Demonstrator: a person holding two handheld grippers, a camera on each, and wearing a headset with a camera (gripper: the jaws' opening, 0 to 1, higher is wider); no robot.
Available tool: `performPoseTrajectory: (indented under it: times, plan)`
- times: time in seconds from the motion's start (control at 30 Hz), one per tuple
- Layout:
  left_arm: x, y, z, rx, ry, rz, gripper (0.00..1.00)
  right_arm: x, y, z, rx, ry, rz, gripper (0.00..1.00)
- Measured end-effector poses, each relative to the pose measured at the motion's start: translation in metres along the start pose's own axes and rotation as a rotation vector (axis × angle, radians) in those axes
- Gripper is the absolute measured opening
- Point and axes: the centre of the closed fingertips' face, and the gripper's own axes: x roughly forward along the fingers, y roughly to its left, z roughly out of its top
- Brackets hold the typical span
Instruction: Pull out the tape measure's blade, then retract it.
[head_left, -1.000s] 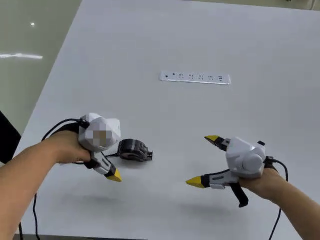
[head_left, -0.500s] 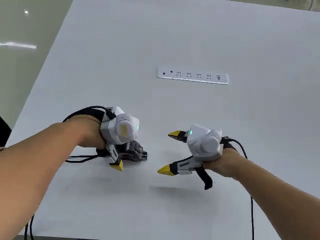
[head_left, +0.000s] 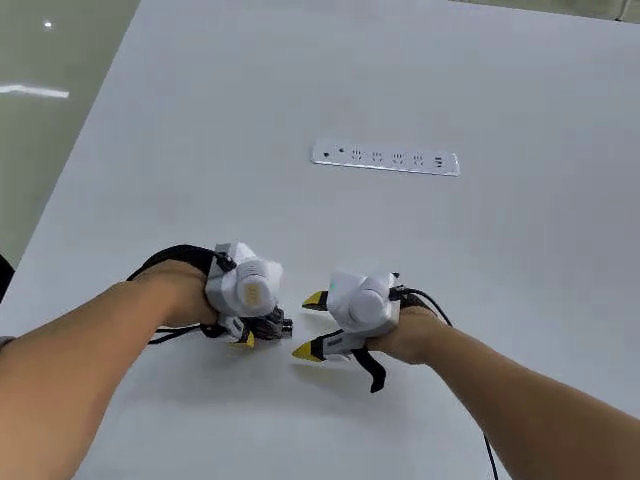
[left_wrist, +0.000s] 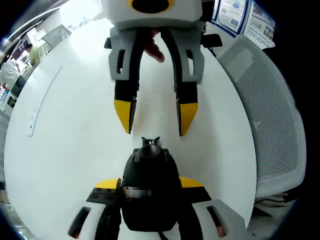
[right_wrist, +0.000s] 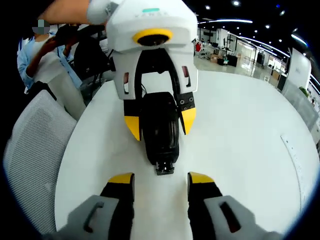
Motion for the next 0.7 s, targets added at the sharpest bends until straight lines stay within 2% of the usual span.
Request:
performPoseTrajectory:
  times: [0.13,0.23,0.27,0.33,0.4,0.43,0.57,0.63,0.7]
  plan:
    - [0.000,0.000,0.000,0.000,-0.003,0.000,0.40,0.001,0.000,0.000,-0.004,0.002,0.002,0.35]
    - [0.001,0.000,0.002,-0.002,-0.009,0.001,0.40,0.011,-0.003,0.004,-0.028,0.004,0.007,0.24]
    - [0.002,0.001,0.002,0.001,-0.011,0.001,0.40,0.018,-0.007,0.004,-0.040,0.021,0.012,0.22]
    - [0.003,0.001,0.002,-0.002,-0.017,0.001,0.40,0.020,-0.007,0.005,-0.043,0.026,0.020,0.22]
    - [0.003,0.001,0.003,-0.004,-0.022,0.000,0.40,0.022,-0.003,0.002,-0.055,0.048,0.050,0.20]
    - [0.003,0.001,0.003,-0.003,-0.022,0.000,0.40,0.021,-0.004,0.002,-0.071,0.046,0.052,0.19]
    - [0.003,0.000,0.004,-0.004,-0.023,-0.002,0.40,0.020,-0.004,0.001,-0.050,0.057,0.055,0.17]
    - [0.003,0.001,0.004,-0.031,-0.027,-0.003,0.40,0.020,-0.005,0.001,-0.052,0.071,0.052,0.14]
    - [0.003,0.001,0.003,-0.027,-0.026,-0.003,0.40,0.021,-0.005,0.001,-0.055,0.080,0.048,0.14]
